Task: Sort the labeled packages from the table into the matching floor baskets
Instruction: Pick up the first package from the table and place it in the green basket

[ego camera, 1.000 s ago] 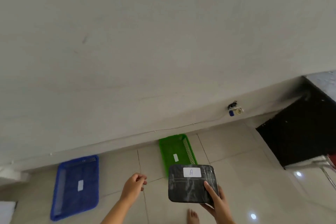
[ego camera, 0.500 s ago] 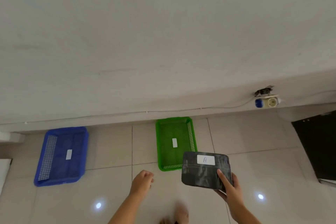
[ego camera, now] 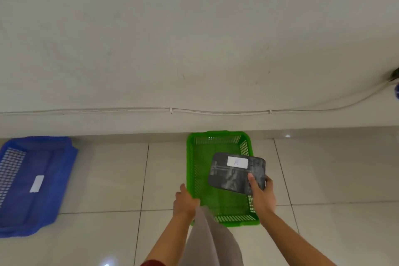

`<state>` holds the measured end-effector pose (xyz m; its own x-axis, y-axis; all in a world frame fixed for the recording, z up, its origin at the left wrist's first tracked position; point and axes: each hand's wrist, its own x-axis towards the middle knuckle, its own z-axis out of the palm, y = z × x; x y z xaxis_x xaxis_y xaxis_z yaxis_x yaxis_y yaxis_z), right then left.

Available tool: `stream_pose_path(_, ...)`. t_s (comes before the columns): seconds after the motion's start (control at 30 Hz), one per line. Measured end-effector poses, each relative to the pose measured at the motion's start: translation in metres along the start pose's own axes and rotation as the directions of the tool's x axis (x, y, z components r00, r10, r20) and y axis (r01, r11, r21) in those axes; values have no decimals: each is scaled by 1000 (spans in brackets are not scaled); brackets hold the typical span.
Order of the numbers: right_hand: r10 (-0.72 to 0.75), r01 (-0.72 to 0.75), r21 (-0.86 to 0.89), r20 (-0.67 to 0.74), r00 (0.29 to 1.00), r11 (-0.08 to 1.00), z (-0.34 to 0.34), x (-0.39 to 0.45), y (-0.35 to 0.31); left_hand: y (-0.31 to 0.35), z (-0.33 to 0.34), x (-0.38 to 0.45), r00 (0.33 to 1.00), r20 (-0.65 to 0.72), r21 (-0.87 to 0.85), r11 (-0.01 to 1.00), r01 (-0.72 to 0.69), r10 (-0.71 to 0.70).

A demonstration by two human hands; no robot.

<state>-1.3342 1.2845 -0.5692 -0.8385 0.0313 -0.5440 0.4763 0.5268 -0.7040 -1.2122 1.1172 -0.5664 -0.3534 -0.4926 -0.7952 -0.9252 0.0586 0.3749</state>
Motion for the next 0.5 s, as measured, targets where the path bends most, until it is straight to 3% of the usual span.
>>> stream_pose_path(0.07, -68, 68, 15, 53, 996, 998, 30, 27, 3, -7, 16, 29, 999, -37, 66, 997, -25, 28)
stream_pose_path(0.17, -116, 108, 93, 90, 989, 990, 71, 67, 9, -19, 30, 63, 984, -113, 28, 990, -139, 141)
stream_pose_path(0.3, -90, 78, 200, 53, 995, 977, 109, 106, 19, -30, 38, 86, 940, -150, 57, 952, -300, 306)
stream_pose_path(0.5, 43, -45, 161, 13, 999, 986, 135, 136, 32, -43, 36, 89, 933, -131, 24, 942, -334, 334)
